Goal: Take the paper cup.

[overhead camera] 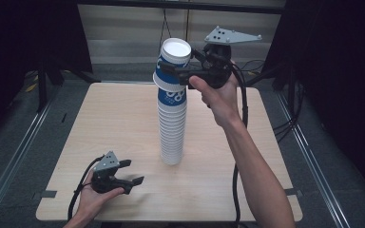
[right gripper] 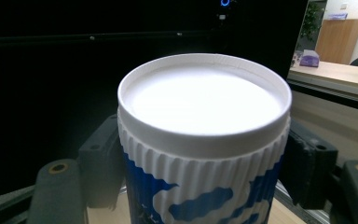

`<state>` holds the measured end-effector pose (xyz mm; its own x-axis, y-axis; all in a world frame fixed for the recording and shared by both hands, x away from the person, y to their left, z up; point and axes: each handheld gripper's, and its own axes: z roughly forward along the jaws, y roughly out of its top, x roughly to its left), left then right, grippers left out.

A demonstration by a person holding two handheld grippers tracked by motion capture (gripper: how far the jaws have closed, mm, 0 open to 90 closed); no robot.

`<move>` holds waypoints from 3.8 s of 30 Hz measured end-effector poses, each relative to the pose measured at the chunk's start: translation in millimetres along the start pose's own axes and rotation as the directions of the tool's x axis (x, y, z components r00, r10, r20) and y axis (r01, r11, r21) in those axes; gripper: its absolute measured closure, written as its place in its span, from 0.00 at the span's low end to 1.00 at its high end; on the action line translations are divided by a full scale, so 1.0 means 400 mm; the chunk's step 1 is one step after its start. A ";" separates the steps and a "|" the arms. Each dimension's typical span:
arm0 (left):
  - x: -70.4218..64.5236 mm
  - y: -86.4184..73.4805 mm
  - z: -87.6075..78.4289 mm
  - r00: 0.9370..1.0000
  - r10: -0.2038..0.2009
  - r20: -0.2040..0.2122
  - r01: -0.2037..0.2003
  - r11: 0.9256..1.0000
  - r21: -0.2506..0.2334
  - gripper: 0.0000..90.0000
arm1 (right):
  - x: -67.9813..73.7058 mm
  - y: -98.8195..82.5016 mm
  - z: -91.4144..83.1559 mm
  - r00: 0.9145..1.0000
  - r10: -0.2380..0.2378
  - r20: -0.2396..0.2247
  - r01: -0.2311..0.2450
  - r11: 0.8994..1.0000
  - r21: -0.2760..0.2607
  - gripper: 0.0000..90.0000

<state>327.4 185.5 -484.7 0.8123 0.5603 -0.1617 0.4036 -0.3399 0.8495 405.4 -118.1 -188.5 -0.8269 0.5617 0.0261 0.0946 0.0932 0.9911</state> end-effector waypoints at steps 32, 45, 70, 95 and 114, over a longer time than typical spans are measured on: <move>0.000 0.001 0.005 1.000 0.004 0.005 -0.004 1.000 -0.006 0.20 | -0.036 0.024 -0.115 0.996 0.036 0.087 -0.025 0.993 -0.115 0.30; 0.010 0.003 0.001 1.000 -0.014 0.014 0.015 1.000 -0.013 0.20 | -0.068 -0.001 -0.195 0.990 0.025 0.139 -0.012 0.996 -0.094 0.30; -0.010 0.069 -0.005 0.996 0.060 0.068 -0.058 0.998 -0.035 0.20 | -0.025 -0.214 -0.217 0.996 0.035 0.087 -0.040 0.998 0.057 0.31; -0.048 0.171 0.063 0.985 0.102 0.136 -0.092 0.992 -0.082 0.20 | 0.023 -0.429 -0.176 0.995 0.099 -0.026 -0.094 0.983 0.155 0.31; -0.086 0.143 0.070 0.974 0.094 0.207 -0.071 0.990 -0.119 0.18 | 0.070 -0.560 -0.118 0.985 0.152 -0.085 -0.130 0.966 0.225 0.31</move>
<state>334.1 125.6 -444.4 0.9162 0.3573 -0.1813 0.2921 -0.2860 0.9126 334.9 -162.2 -403.5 -0.8468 0.4978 0.1876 0.3237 0.2022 0.9243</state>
